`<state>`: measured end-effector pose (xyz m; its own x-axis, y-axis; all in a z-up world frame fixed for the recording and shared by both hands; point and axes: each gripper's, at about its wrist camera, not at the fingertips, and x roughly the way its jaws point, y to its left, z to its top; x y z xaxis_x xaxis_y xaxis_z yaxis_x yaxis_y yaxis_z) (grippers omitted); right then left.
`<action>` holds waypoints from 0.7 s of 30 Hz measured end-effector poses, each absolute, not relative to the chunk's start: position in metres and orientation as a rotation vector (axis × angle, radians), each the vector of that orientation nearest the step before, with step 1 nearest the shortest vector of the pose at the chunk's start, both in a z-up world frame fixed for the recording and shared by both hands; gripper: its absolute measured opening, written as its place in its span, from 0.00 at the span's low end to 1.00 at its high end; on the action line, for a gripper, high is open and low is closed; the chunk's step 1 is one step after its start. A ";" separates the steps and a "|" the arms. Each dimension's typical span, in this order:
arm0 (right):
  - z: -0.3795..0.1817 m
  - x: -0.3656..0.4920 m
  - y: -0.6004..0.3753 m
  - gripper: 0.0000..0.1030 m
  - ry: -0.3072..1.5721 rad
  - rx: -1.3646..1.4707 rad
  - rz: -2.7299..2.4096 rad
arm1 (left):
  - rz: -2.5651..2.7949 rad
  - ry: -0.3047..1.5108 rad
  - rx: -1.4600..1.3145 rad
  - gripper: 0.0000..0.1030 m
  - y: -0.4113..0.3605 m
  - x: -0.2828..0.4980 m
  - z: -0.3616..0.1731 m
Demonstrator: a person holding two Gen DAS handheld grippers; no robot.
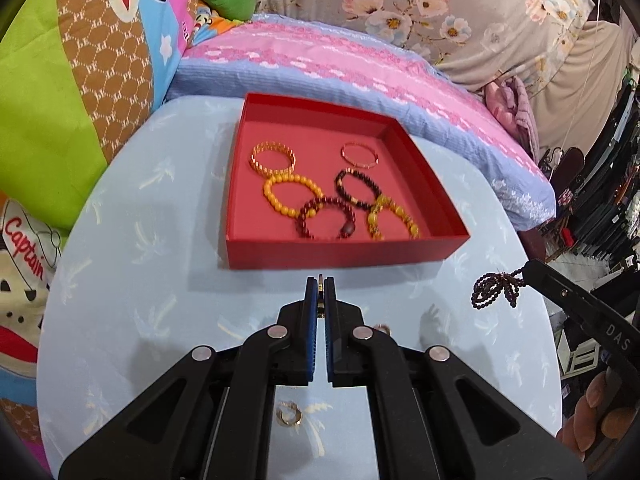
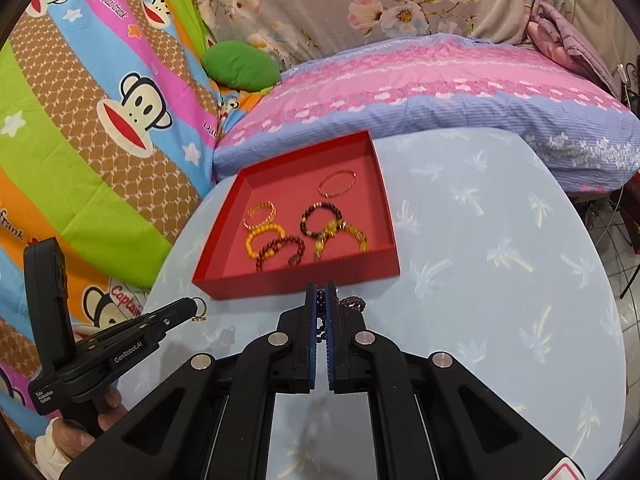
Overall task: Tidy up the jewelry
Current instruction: 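Carry the necklace into the red box and open the right tool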
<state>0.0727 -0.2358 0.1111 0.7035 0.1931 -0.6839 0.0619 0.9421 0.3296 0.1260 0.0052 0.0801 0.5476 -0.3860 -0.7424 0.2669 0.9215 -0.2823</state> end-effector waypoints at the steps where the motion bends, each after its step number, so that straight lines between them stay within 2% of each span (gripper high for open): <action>1: 0.116 0.076 -0.237 0.04 0.780 0.338 0.074 | -0.388 0.905 -0.143 0.03 0.006 0.129 0.084; 12: 0.139 0.122 -0.240 0.04 0.732 0.299 0.075 | -0.386 0.865 -0.115 0.03 -0.002 0.172 0.109; 21: 0.128 0.190 -0.247 0.04 0.772 0.293 0.068 | -0.405 0.896 -0.101 0.03 -0.030 0.232 0.099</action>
<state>0.1902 -0.2466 0.1279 0.7162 0.1672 -0.6776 0.0461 0.9574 0.2850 0.2320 -0.0302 0.0993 0.5547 -0.3837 -0.7383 0.3000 0.9199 -0.2527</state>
